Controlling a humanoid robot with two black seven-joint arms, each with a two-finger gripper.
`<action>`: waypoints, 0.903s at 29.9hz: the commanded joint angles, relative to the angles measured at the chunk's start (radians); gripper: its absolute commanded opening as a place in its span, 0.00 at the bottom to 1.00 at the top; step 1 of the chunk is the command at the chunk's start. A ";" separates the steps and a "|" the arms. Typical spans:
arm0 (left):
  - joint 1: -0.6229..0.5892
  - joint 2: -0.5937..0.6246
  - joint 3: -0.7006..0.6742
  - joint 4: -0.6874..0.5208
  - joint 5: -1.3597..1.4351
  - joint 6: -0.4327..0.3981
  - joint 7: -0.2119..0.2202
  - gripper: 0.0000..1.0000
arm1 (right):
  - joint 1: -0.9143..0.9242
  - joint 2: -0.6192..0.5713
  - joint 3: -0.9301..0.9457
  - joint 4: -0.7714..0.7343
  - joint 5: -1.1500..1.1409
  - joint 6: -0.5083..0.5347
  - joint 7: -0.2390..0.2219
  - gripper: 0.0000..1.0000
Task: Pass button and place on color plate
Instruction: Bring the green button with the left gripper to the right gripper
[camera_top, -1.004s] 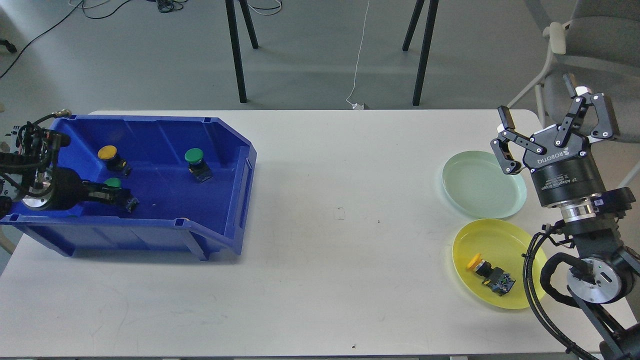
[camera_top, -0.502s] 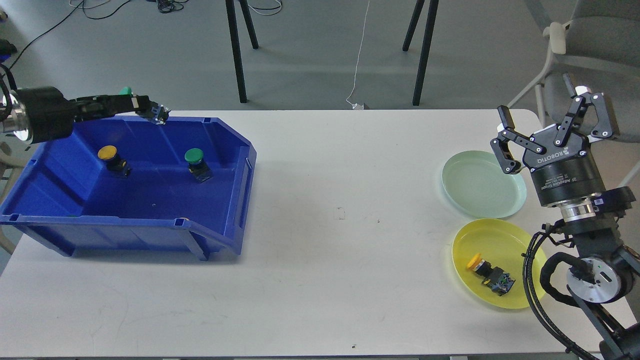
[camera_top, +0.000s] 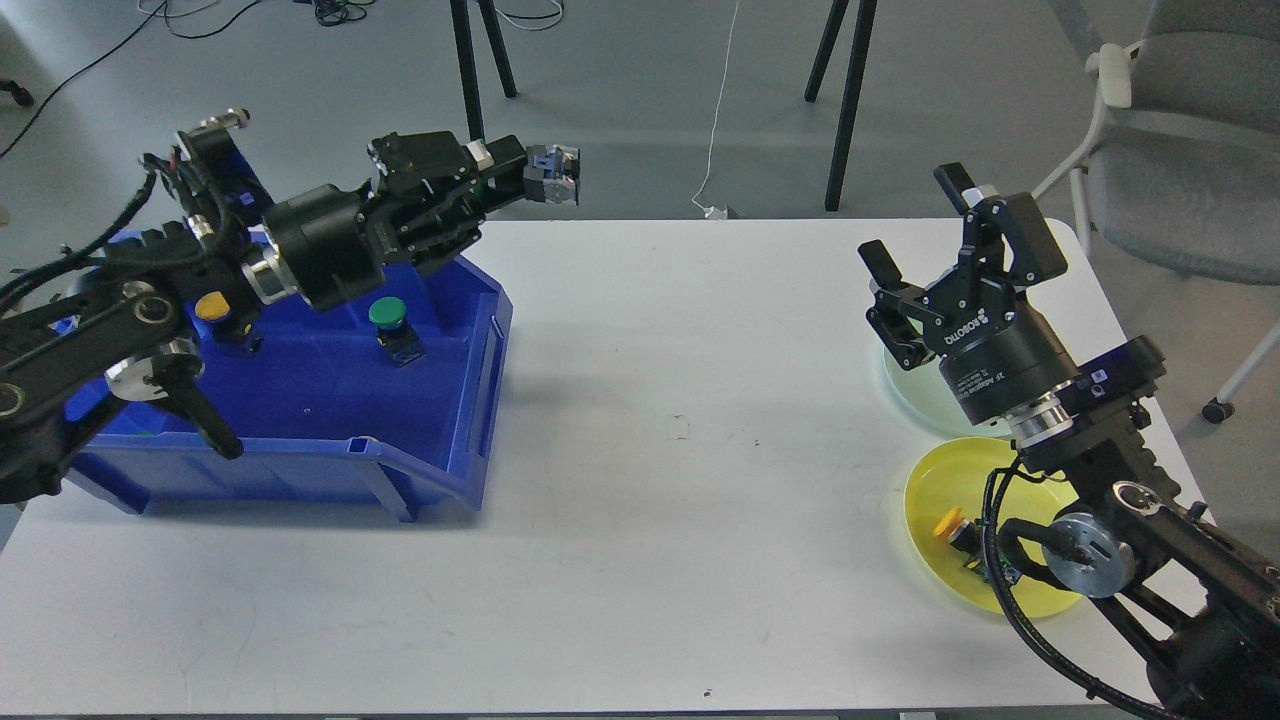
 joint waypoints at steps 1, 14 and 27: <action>0.039 -0.077 -0.001 0.011 -0.001 0.000 0.000 0.06 | 0.087 0.096 -0.082 -0.101 -0.001 -0.001 0.000 0.99; 0.064 -0.132 -0.001 0.011 -0.004 0.000 0.000 0.06 | 0.148 0.346 -0.183 -0.199 -0.021 -0.002 0.000 0.99; 0.064 -0.134 -0.001 0.020 -0.004 0.000 0.000 0.06 | 0.150 0.385 -0.200 -0.198 -0.039 -0.039 0.000 0.98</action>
